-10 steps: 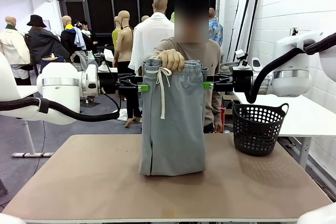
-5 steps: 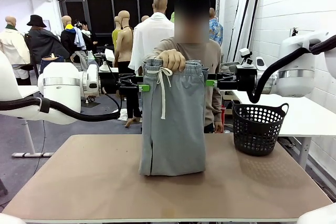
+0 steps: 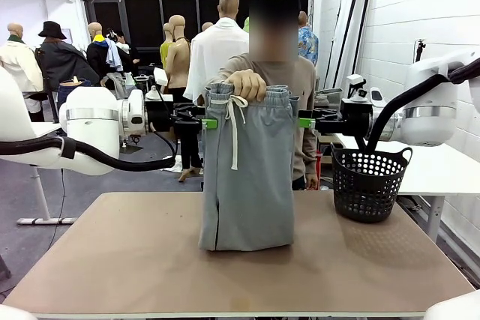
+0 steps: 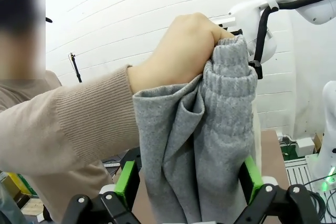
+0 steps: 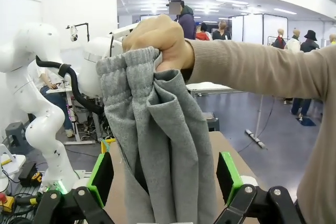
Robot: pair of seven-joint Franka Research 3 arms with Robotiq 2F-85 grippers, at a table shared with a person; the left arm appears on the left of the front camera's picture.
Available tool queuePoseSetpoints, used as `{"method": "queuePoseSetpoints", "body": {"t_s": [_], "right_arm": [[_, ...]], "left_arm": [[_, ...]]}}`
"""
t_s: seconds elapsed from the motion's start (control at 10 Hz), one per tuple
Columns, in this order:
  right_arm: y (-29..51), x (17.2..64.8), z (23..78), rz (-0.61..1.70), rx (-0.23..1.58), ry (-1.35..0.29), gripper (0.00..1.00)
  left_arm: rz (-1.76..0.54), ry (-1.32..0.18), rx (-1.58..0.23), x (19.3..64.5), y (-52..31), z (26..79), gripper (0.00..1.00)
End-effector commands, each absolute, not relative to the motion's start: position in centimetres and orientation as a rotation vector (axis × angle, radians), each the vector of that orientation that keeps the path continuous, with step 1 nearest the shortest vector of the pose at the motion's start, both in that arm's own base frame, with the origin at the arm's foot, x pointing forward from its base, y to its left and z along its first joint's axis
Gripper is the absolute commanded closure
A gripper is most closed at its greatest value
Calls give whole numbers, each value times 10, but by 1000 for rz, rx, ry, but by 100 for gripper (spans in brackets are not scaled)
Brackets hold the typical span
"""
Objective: Fold the training pants.
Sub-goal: Release the ends of the Training pants and then grab the overlapped ends.
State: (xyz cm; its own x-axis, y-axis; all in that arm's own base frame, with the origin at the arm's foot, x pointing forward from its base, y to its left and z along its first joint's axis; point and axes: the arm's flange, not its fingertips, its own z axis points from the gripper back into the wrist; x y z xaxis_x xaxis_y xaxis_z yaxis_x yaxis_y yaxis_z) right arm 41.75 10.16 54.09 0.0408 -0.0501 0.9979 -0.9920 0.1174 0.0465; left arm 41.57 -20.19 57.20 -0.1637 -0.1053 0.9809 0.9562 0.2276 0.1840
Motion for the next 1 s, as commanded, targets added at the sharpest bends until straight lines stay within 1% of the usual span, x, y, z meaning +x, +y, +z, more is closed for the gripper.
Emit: {"method": "queuePoseSetpoints", "body": {"t_s": [0.0,0.5,0.9], "right_arm": [[108,417,537,1056,1199,-1258,0],[123,423,536,1072,1202,-1245,0],[129,437,536,1061,1214,-1250,0]], "left_arm": [[-1191,-1354,-879,420,-208,578,0],[-1201,-1360,-889,419,-207,581,0],[-1217,-1350,-924,419,-212,586,0]]}}
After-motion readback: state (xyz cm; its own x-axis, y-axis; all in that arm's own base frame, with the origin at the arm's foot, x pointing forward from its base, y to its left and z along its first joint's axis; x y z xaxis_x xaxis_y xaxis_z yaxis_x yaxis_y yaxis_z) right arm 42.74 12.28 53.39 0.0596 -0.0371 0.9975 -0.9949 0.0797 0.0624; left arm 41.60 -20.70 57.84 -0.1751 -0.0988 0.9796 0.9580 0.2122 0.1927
